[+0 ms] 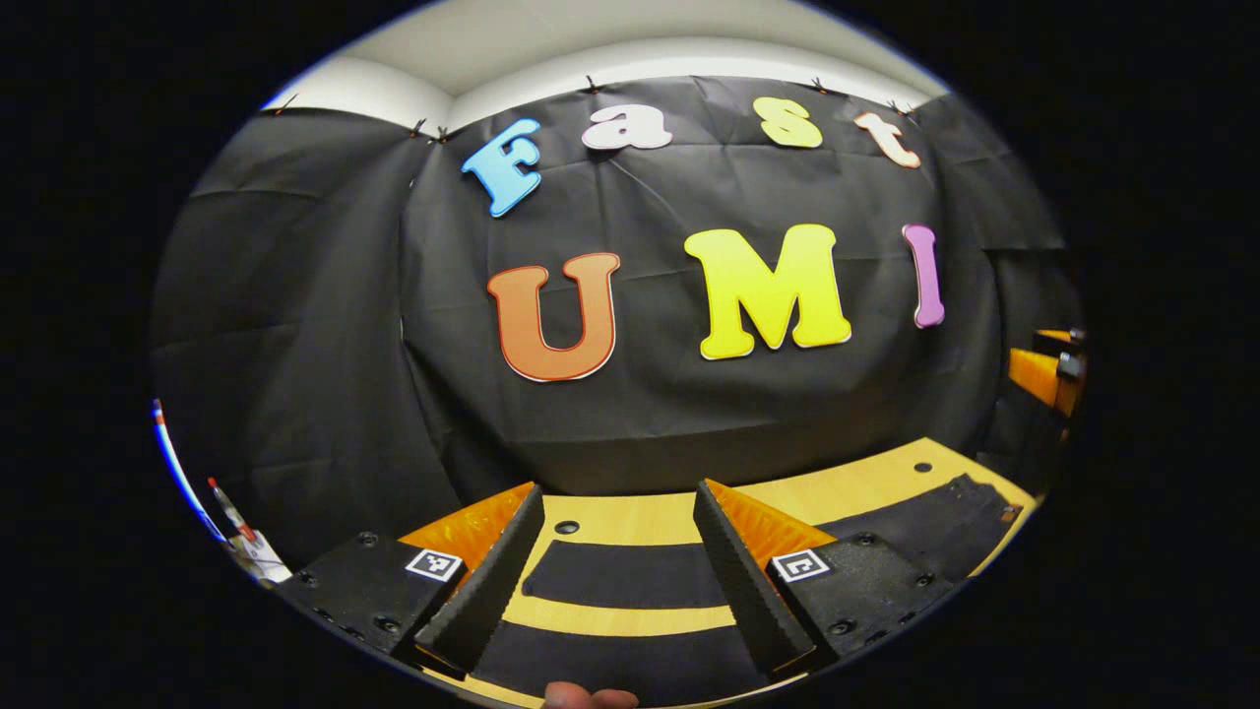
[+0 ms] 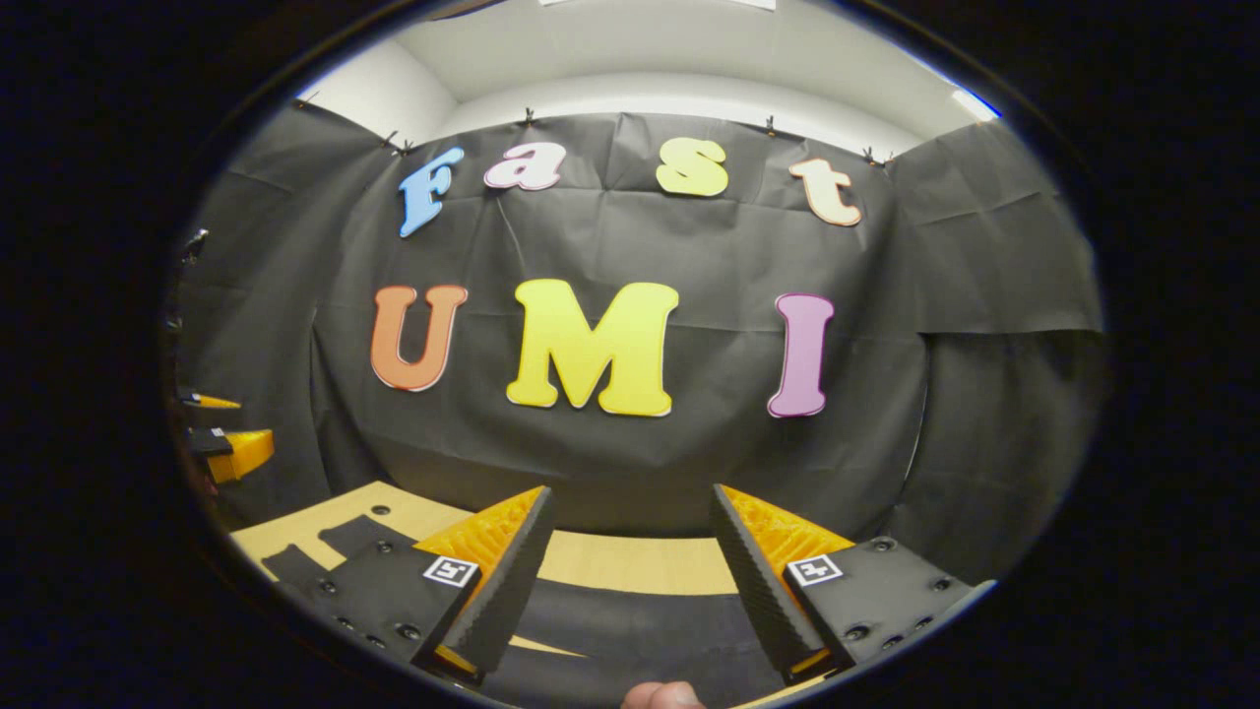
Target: Grasp the waist and the cuffs of the jeans and fold them to make the two legs overlap; first hold the waist and fold one-third of the jeans toward the cuffs, then hold the cuffs and fold the remaining one-third in the same direction to finish folding.
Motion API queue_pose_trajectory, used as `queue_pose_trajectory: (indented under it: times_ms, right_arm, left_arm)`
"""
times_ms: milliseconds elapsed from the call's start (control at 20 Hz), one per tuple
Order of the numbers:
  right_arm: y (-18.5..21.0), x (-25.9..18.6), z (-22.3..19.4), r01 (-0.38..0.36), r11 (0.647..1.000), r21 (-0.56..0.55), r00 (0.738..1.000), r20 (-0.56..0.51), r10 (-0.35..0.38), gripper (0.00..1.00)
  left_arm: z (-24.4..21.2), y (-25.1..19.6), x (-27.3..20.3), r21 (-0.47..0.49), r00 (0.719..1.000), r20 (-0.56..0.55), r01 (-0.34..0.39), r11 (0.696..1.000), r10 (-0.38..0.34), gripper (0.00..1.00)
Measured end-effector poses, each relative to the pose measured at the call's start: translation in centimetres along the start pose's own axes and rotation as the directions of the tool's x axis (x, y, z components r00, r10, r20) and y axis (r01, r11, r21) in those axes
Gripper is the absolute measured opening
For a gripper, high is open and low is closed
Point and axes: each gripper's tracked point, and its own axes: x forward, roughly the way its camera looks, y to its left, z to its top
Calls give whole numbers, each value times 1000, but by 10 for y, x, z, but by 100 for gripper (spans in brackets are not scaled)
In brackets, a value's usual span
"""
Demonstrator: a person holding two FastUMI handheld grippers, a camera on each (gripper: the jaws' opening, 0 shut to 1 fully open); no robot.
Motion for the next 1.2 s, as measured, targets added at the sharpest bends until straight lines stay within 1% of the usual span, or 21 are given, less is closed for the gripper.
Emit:
queue_pose_trajectory:
  times_ms: [150, 200, 250, 300, 400, 500, 550, 600, 750, 950, 1000, 1100, 1150, 1200]
  right_arm:
    - [-19, 0, -10, 10, 999, -41, 1000, -19, -11, 96]
    - [-25, -1, -13, 14, 999, -50, 1000, -25, -15, 98]
    - [-26, -1, -16, 16, 998, -54, 999, -31, -17, 96]
    - [-27, -2, -18, 15, 999, -51, 999, -36, -16, 98]
    - [-27, -3, -21, 14, 999, -47, 999, -45, -16, 97]
    - [-28, -3, -23, 16, 999, -39, 998, -53, -18, 96]
    - [-32, -3, -25, 22, 999, -32, 998, -58, -24, 96]
    - [-36, -2, -27, 31, 999, -27, 997, -63, -32, 96]
    - [-46, -1, -30, 52, 998, -21, 996, -72, -54, 96]
    - [-49, 1, -32, 56, 998, -6, 996, -76, -56, 98]
    - [-54, 0, -36, 65, 998, 18, 994, -90, -63, 96]
    - [-73, -1, -50, 112, 989, 93, 985, -139, -99, 96]
    - [-85, -3, -60, 145, 979, 143, 978, -172, -120, 96]
    - [-99, -4, -72, 184, 964, 190, 968, -208, -143, 99]
  left_arm:
    - [-14, 4, -2, 66, 999, -31, 21, 998, -19, 99]
    - [-19, 6, -3, 81, 999, -38, 25, 996, -22, 100]
    - [-20, 5, -4, 89, 999, -41, 29, 996, -25, 100]
    - [-20, 4, -4, 92, 999, -43, 31, 995, -28, 99]
    - [-23, 3, -5, 85, 998, -51, 36, 996, -31, 99]
    - [-29, 7, -4, 52, 997, -74, 27, 998, -23, 99]
    - [-34, 10, -4, 32, 996, -88, 18, 999, -15, 94]
    - [-37, 13, -5, 12, 995, -101, 5, 1000, -4, 99]
    - [-42, 21, -6, -20, 992, -126, -21, 1000, 19, 99]
    - [-47, 29, -6, -50, 989, -143, -44, 998, 36, 99]
    - [-50, 31, -7, -68, 987, -153, -54, 996, 43, 99]
    - [-63, 40, -9, -128, 979, -196, -87, 988, 61, 99]
    - [-73, 45, -11, -173, 972, -225, -109, 979, 68, 99]
    - [-84, 50, -15, -232, 963, -261, -134, 963, 71, 99]
